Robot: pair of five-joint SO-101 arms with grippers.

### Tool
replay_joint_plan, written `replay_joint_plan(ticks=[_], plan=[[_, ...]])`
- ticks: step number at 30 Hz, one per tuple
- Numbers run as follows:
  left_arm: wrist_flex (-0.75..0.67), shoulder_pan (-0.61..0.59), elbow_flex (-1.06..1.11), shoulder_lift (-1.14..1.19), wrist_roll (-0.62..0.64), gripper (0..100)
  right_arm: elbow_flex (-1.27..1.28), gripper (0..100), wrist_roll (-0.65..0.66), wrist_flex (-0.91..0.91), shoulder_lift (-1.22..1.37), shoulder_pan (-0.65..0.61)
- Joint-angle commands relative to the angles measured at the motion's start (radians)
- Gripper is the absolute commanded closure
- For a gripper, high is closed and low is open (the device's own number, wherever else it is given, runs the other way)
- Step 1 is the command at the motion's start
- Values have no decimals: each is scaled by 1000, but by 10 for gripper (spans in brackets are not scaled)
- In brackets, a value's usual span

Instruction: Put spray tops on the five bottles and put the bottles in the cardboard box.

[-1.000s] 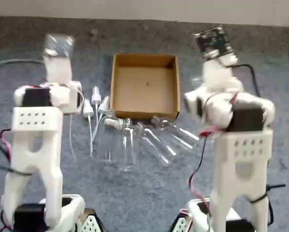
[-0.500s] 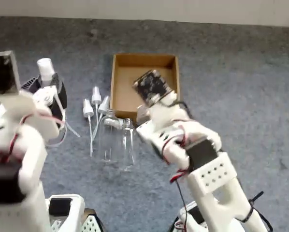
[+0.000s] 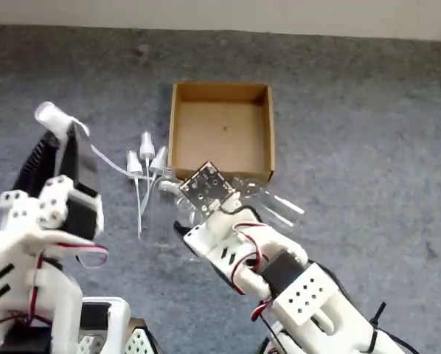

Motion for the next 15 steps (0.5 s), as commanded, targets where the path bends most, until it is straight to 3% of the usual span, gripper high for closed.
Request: replay_joint_plan(ticks=[1, 6, 15], plan=[[-31, 88, 68, -87, -17, 996, -13, 995, -9, -25, -28, -36], [-31, 162, 151, -139, -28, 996, -13, 995, -11, -25, -33, -42], [-31, 170, 232, -148, -28, 996, -16, 995, -11, -25, -33, -39]])
